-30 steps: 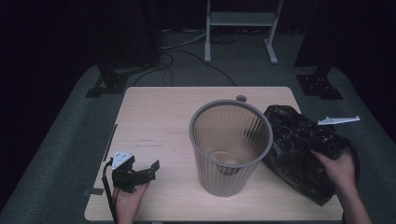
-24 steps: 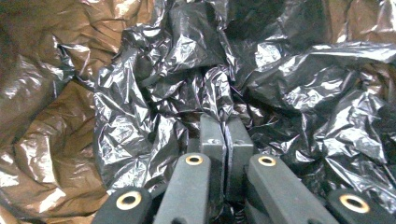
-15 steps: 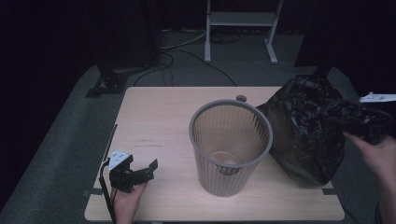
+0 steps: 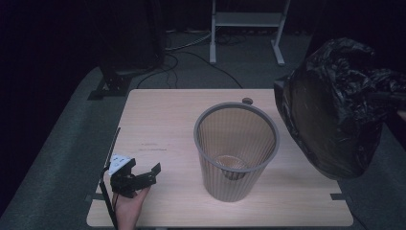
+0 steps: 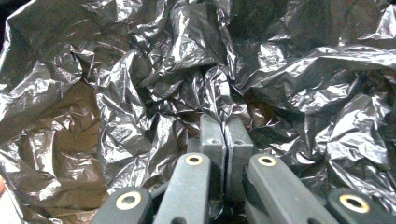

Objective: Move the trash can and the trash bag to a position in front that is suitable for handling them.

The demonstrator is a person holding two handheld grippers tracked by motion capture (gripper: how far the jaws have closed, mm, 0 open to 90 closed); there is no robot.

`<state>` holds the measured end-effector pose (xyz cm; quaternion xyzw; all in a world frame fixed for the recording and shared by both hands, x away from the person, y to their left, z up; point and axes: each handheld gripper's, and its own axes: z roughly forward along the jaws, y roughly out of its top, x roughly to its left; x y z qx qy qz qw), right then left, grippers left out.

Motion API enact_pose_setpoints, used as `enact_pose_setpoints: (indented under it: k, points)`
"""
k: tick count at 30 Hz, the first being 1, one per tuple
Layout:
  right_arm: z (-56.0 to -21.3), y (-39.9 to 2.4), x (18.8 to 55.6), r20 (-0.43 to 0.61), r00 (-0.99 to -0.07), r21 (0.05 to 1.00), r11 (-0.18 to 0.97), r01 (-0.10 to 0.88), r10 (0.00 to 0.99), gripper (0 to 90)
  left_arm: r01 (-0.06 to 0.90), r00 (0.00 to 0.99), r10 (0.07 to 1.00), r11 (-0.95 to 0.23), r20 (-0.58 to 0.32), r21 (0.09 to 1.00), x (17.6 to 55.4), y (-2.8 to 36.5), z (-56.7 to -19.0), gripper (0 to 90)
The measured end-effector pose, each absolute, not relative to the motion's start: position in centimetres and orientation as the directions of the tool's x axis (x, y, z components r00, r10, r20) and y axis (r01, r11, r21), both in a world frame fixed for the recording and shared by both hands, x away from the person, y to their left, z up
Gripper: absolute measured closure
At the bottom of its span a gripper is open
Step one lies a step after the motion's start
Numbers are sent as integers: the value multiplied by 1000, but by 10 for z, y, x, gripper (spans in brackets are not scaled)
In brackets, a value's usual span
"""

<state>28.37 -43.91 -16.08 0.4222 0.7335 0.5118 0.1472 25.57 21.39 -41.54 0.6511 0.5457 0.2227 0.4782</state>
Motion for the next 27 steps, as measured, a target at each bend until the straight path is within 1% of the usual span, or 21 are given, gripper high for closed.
enact_pose_setpoints:
  k: [2, 3, 6, 8, 10, 11, 16, 21, 24, 27]
  points:
    - [-153, -439, 281, 226, -621, 882, 113, 458, 751, 897, 496, 307, 923, 54, -233, 867, 256, 214, -415, 9]
    - [-146, -437, 280, 238, -647, 889, 107, 446, 725, 897, 496, 309, 922, 53, -232, 867, 256, 214, -415, 9]
    - [-140, -433, 279, 244, -666, 892, 107, 440, 705, 897, 497, 313, 921, 50, -232, 867, 256, 213, -415, 9]
    - [-135, -426, 280, 247, -690, 892, 118, 436, 680, 897, 497, 314, 921, 48, -231, 867, 257, 212, -415, 9]
    - [-131, -407, 285, 238, -723, 891, 151, 429, 649, 897, 498, 316, 920, 48, -232, 866, 258, 212, -416, 9]
    - [-131, -407, 285, 238, -723, 891, 151, 429, 649, 897, 499, 317, 919, 49, -234, 865, 258, 212, -416, 9]
    - [-132, -355, 301, 229, -789, 875, 234, 423, 571, 896, 501, 322, 916, 48, -238, 864, 259, 209, -417, 9]
    - [-135, -290, 315, 205, -854, 852, 343, 396, 478, 896, 501, 323, 916, 49, -239, 864, 259, 209, -417, 9]
    - [-140, -263, 321, 192, -870, 832, 395, 390, 453, 895, 501, 323, 916, 50, -240, 864, 259, 210, -417, 9]
    - [-148, -244, 327, 190, -874, 810, 431, 397, 447, 896, 500, 321, 916, 52, -241, 864, 258, 211, -416, 9]
